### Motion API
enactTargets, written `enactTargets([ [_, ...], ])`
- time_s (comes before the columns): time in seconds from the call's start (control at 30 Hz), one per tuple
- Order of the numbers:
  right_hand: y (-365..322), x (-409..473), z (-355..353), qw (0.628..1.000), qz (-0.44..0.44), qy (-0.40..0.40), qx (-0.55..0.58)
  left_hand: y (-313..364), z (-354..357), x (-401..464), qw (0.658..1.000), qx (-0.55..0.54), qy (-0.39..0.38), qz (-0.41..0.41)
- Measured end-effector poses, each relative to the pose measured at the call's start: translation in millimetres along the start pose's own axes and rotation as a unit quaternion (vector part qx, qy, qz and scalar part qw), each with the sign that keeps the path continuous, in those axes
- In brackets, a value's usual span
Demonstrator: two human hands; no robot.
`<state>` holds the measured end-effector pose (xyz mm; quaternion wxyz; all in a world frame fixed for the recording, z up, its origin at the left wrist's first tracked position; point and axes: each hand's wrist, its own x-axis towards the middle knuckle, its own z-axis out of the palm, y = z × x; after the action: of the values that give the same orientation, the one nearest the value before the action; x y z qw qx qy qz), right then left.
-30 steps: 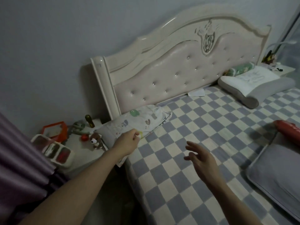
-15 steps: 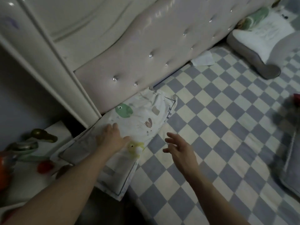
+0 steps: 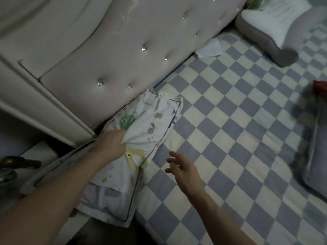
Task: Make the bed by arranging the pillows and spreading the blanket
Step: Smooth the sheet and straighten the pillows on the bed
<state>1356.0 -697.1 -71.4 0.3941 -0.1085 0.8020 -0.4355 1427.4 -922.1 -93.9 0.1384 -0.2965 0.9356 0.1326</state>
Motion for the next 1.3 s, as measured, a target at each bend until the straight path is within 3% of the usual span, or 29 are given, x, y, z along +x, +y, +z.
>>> enactTargets([
  [0.13,-6,-13,-20,0.999,-0.010,-0.003,0.043,64,-40,-26,0.986,-0.068,0.122,0.088],
  [0.33,-8,-55,-75,0.990,-0.049,0.031,0.130,193,-77,-78,0.958,-0.124,0.162,0.204],
  [0.47,16,-100,-145,0.982,-0.085,0.132,0.103,271,-69,-112,0.933,-0.149,0.153,0.290],
  [0.63,80,-176,-241,0.961,-0.046,0.248,0.111,390,-36,-160,0.860,-0.197,0.150,0.446],
  [0.83,159,-283,-337,0.884,-0.005,0.428,0.188,542,-9,-240,0.782,-0.281,0.110,0.545],
  [0.9,181,-317,-370,0.852,-0.002,0.486,0.194,589,0,-268,0.771,-0.288,0.083,0.561],
  [1.03,229,-361,-429,0.811,0.071,0.574,0.087,665,27,-313,0.779,-0.290,0.031,0.555],
  [1.17,263,-364,-449,0.772,0.136,0.619,-0.037,693,61,-319,0.818,-0.209,-0.172,0.508],
  [1.23,275,-345,-441,0.780,0.147,0.604,-0.070,683,93,-291,0.839,-0.177,-0.182,0.481],
  [1.3,292,-308,-429,0.811,0.137,0.563,-0.083,664,134,-247,0.869,-0.111,-0.167,0.452],
])
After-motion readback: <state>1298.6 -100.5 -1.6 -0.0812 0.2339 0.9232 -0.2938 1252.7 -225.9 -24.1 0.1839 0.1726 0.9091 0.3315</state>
